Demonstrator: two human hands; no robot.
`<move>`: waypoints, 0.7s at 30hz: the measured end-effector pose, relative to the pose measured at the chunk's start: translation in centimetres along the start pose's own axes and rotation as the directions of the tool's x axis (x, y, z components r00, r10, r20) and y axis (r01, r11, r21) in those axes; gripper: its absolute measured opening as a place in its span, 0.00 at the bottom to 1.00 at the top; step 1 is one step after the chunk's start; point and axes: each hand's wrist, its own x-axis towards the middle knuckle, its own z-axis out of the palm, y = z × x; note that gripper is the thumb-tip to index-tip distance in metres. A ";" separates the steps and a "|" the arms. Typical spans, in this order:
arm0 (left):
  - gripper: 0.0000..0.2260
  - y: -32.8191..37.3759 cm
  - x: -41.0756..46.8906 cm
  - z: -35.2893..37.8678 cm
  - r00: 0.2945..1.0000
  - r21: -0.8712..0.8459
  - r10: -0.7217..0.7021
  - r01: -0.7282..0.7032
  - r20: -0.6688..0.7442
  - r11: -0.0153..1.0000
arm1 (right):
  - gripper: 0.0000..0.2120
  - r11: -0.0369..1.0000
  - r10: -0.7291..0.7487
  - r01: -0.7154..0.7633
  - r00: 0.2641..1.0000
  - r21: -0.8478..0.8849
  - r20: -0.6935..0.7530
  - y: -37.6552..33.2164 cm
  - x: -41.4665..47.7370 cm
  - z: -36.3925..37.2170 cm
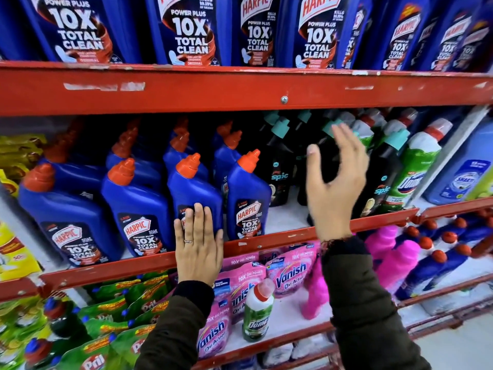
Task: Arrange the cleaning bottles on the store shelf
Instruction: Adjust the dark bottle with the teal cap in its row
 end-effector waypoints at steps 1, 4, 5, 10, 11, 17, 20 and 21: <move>0.35 -0.1 -0.1 0.0 1.000 -0.001 -0.004 0.004 0.004 1.000 | 0.21 0.999 0.016 -0.018 0.999 -0.031 -0.039 0.9 1.1 -0.5; 0.35 0.0 -0.2 0.1 1.000 -0.011 -0.006 0.006 0.004 1.000 | 0.27 0.975 0.136 -0.153 0.985 -0.161 -0.108 4.0 4.0 -1.8; 0.35 0.0 -0.2 0.2 1.000 -0.011 -0.006 0.007 0.004 1.000 | 0.29 0.957 0.186 -0.206 0.976 -0.204 -0.114 5.2 4.7 -2.0; 0.33 -0.1 -0.4 0.4 1.000 -0.015 -0.016 0.016 0.012 1.000 | 0.34 0.866 0.391 -0.385 0.919 -0.318 -0.046 9.8 6.3 -2.6; 0.33 -0.2 -0.4 0.4 1.000 -0.014 -0.016 0.016 0.014 1.000 | 0.35 0.856 0.410 -0.391 0.912 -0.338 -0.017 10.5 6.4 -2.7; 0.33 -0.1 -0.2 0.2 1.000 -0.019 -0.011 0.011 0.022 1.000 | 0.31 0.869 0.353 -0.303 0.933 -0.391 0.062 12.4 6.3 -4.5; 0.33 0.0 -0.2 0.2 1.000 -0.029 -0.006 0.007 0.015 1.000 | 0.31 0.908 0.269 -0.256 0.963 -0.332 -0.008 11.3 4.9 -5.1; 0.33 0.0 -0.1 0.2 1.000 -0.033 -0.006 0.007 0.012 0.999 | 0.30 0.917 0.230 -0.227 0.973 -0.327 -0.030 10.7 4.3 -5.2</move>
